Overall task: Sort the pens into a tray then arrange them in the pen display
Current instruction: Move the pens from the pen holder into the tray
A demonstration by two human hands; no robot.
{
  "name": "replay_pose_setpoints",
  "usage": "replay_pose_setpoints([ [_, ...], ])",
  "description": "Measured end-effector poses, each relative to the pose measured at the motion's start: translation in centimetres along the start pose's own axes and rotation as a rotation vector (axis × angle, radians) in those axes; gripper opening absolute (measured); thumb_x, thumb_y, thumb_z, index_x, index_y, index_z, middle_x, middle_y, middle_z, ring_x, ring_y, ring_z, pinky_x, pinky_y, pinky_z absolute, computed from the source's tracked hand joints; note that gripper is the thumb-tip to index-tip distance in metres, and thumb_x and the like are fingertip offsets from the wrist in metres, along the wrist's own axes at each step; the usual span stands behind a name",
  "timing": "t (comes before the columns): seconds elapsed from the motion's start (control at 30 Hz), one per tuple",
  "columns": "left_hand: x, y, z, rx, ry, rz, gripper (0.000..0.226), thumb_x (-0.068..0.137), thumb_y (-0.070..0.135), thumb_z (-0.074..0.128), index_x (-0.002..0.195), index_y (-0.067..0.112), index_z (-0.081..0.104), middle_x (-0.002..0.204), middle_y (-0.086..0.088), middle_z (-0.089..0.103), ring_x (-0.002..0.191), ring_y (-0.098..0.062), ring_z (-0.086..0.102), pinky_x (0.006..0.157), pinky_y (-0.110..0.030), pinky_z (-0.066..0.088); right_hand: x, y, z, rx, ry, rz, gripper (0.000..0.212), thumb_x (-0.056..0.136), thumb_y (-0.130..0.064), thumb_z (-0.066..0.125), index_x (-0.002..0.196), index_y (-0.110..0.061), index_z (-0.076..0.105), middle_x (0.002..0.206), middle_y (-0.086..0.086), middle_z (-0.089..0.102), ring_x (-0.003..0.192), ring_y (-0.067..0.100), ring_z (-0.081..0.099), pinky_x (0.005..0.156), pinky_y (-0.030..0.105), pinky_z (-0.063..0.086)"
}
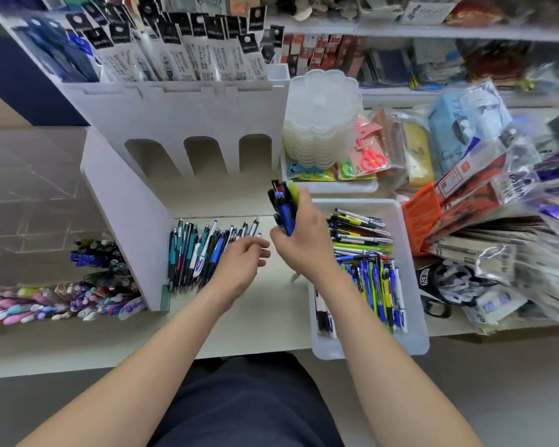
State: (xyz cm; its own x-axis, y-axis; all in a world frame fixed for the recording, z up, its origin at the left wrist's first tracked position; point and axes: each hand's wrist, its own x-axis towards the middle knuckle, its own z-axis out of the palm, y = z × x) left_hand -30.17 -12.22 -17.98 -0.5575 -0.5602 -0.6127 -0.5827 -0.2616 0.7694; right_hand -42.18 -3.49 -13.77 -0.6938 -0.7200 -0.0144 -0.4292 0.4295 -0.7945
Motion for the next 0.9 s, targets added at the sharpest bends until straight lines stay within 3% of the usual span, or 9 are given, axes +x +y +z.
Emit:
replay_pose_setpoints([
  [0.07,0.0,0.1,1.3,0.083,0.005,0.057,0.03,0.103,0.013,0.044,0.113,0.021,0.072,0.109,-0.001,0.077,0.102,-0.02,0.07,0.082,-0.033,0.051,0.5,1.8,-1.7,-0.226,-0.01,-0.166,0.057,0.078,-0.008,0.073,0.125,-0.023,0.043,0.096,-0.001,0.058,0.078,0.028,0.059,0.061,0.035,0.045],
  [0.13,0.2,0.4,2.6,0.17,0.007,0.127,0.029,0.099,0.014,0.048,0.112,0.024,0.072,0.11,0.003,0.076,0.106,-0.018,0.07,0.093,-0.035,0.054,1.0,4.0,-3.1,-0.384,-0.017,-0.267,0.066,0.075,-0.006,0.077,0.131,-0.018,0.045,0.107,0.007,0.063,0.086,0.035,0.063,0.062,0.034,0.043],
  [0.33,0.9,1.6,6.4,0.45,0.033,0.266,0.037,0.098,0.007,0.053,0.131,0.015,0.066,0.129,-0.003,0.066,0.112,-0.022,0.064,0.1,-0.033,0.049,3.5,9.8,-5.1,-0.631,-0.131,-0.349,0.063,0.072,0.001,0.078,0.131,-0.009,0.057,0.106,0.012,0.061,0.088,0.036,0.062,0.061,0.042,0.051],
  [0.43,1.6,0.8,7.4,0.678,0.052,0.187,0.045,0.098,0.01,0.054,0.143,0.016,0.055,0.145,-0.012,0.047,0.133,-0.034,0.048,0.108,-0.038,0.038,4.0,12.4,-5.5,-0.708,-0.208,-0.324,0.069,0.073,0.004,0.074,0.135,-0.016,0.053,0.105,0.009,0.055,0.087,0.036,0.058,0.067,0.048,0.052],
  [0.57,1.8,-0.3,7.4,0.785,0.099,0.046,0.055,0.095,0.004,0.052,0.149,0.013,0.046,0.153,-0.016,0.033,0.14,-0.042,0.034,0.112,-0.048,0.038,3.4,15.3,-6.3,-0.811,-0.298,-0.288,0.073,0.074,0.005,0.071,0.137,-0.023,0.047,0.112,0.006,0.053,0.101,0.031,0.056,0.084,0.045,0.048],
  [0.67,2.0,-0.7,7.3,0.761,0.141,0.042,0.055,0.094,0.002,0.053,0.148,0.012,0.048,0.152,-0.016,0.035,0.139,-0.041,0.037,0.112,-0.047,0.038,3.2,16.2,-6.5,-0.819,-0.272,-0.235,0.081,0.072,0.005,0.071,0.143,-0.024,0.046,0.121,0.005,0.054,0.111,0.03,0.052,0.094,0.044,0.046],
  [0.77,2.3,-0.6,7.8,0.697,0.157,0.19,0.047,0.096,0.0,0.053,0.142,0.01,0.055,0.142,-0.015,0.049,0.132,-0.034,0.049,0.109,-0.037,0.039,2.9,16.8,-7.0,-0.801,-0.243,-0.194,0.09,0.072,0.003,0.075,0.15,-0.025,0.041,0.13,0.004,0.054,0.118,0.029,0.05,0.096,0.044,0.047],
  [0.83,2.3,0.2,8.8,0.622,0.156,0.326,0.041,0.098,-0.002,0.051,0.136,0.009,0.061,0.13,-0.009,0.061,0.12,-0.024,0.057,0.105,-0.031,0.043,2.5,17.1,-7.8,-0.825,-0.231,-0.132,0.092,0.074,-0.007,0.083,0.153,-0.025,0.038,0.132,0.004,0.054,0.12,0.029,0.049,0.097,0.044,0.047],
  [0.9,2.3,1.3,10.1,0.575,0.126,0.411,0.039,0.101,0.0,0.051,0.136,0.01,0.063,0.127,-0.005,0.065,0.114,-0.018,0.06,0.106,-0.036,0.049,2.0,17.6,-8.7,-0.853,-0.197,-0.035,0.088,0.077,-0.022,0.089,0.151,-0.025,0.042,0.13,0.007,0.052,0.12,0.03,0.047,0.095,0.043,0.045],
])
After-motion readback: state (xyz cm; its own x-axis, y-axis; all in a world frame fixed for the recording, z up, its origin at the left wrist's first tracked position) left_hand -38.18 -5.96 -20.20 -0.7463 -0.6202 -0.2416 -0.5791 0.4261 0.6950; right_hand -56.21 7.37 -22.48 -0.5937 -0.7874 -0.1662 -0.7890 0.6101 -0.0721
